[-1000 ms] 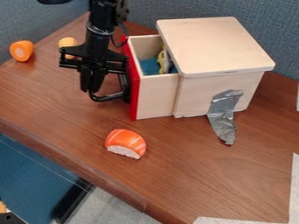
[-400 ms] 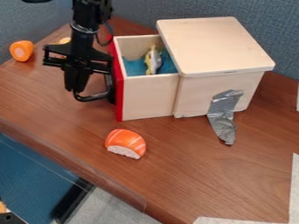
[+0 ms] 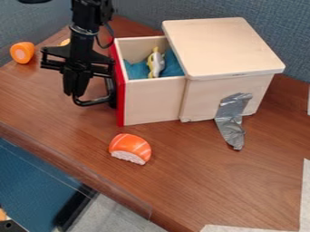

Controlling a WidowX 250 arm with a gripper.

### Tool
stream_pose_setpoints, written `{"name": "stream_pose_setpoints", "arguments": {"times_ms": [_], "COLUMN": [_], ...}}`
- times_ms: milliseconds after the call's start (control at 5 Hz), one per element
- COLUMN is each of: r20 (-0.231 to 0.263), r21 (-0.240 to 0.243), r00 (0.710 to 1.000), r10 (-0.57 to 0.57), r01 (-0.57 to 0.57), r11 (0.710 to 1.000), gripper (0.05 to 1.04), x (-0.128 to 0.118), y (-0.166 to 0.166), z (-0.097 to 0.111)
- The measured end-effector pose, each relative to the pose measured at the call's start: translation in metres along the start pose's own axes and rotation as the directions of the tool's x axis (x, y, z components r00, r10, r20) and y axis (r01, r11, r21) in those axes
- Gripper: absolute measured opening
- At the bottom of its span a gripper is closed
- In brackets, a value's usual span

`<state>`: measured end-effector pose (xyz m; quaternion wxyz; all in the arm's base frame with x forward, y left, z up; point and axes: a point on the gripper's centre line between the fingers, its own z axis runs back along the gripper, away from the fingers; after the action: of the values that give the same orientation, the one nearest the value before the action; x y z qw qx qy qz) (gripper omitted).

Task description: Open the drawer

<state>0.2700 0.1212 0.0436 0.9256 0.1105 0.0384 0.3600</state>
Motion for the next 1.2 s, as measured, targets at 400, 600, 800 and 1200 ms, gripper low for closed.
{"name": "stream_pose_setpoints", "arguments": {"times_ms": [400,600,800,1200], "r20": [-0.015,-0.015,-0.020,-0.032], "r21": [0.021,0.024,0.026,0.027], "r00": [1.000,1.000,0.999,0.999], "r10": [-0.017,-0.023,-0.033,-0.043], "r01": [0.017,0.023,0.033,0.044], "r11": [1.000,0.999,0.999,0.999], "gripper": [0.116,0.116,0.116,0.156], "x": [-0.002,-0.002,0.000,0.001], "y": [0.005,0.005,0.010,0.018], "z": [0.000,0.000,-0.001,-0.003]}}
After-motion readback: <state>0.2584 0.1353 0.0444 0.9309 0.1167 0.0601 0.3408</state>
